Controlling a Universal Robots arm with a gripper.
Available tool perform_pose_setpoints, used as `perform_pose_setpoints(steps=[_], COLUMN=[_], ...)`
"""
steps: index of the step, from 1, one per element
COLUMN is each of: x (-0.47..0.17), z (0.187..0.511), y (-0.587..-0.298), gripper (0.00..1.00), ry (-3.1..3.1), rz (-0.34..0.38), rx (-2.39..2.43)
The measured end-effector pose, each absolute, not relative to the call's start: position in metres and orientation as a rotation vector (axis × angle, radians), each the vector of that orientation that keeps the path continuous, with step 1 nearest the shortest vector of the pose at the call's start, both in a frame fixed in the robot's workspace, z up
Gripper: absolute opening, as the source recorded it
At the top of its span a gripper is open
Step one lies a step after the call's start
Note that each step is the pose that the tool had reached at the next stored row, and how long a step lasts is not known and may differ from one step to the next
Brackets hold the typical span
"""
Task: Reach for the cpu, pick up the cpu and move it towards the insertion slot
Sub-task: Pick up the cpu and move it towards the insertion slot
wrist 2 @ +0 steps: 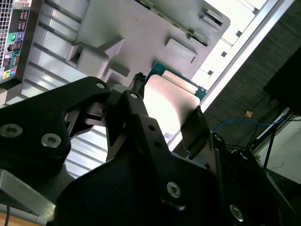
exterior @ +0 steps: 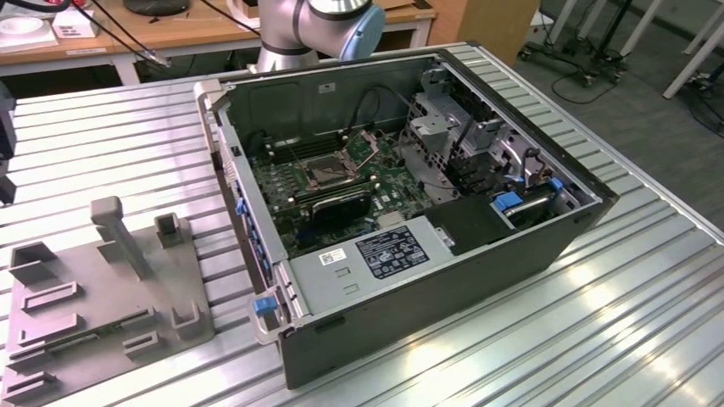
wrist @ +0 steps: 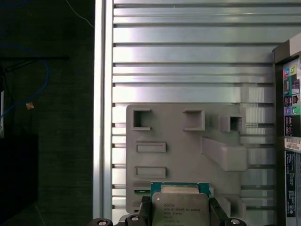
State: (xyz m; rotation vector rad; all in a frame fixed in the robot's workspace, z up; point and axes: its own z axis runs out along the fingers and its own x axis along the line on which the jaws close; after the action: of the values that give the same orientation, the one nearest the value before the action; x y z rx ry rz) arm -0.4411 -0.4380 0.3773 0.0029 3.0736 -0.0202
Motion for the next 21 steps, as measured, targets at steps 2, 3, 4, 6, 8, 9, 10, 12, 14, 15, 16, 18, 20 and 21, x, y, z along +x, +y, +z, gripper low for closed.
perform_pose_setpoints(steps=[2, 3, 4, 6, 8, 9, 10, 12, 14, 15, 16, 18, 20, 21], x=[-0.4405, -0.4404, -0.4403, -0.4398, -0.4395, -0.4386, -0.4379, -0.4377, -0.4374, -0.4366, -0.4360, -0.4358, -0.4355, -0.4354], z=[0.3773, 0.3773, 0.3773, 0.3772, 0.3772, 0.3771, 0.3770, 0.3769, 0.3768, 0.3768, 0.3767, 0.3767, 0.3766, 0.3767], y=[-0.4380, -0.4380, -0.4380, -0.4380, -0.4380, -0.4380, -0.4380, -0.4380, -0.4379, -0.4380, -0.4380, -0.4379, -0.4380, -0.4380], gripper=[0.55, 0.55, 0.55, 0.55, 0.55, 0.55, 0.55, 0.55, 0.55, 0.55, 0.55, 0.55, 0.55, 0.55], ry=[3.074, 3.074, 3.074, 3.074, 3.074, 3.074, 3.074, 3.074, 3.074, 3.074, 3.074, 3.074, 3.074, 3.074], rz=[-0.020, -0.020, -0.020, -0.020, -0.020, -0.020, -0.020, -0.020, -0.020, -0.020, -0.020, -0.020, -0.020, -0.020], rx=[0.003, 0.003, 0.003, 0.003, 0.003, 0.003, 0.003, 0.003, 0.003, 0.003, 0.003, 0.003, 0.003, 0.003])
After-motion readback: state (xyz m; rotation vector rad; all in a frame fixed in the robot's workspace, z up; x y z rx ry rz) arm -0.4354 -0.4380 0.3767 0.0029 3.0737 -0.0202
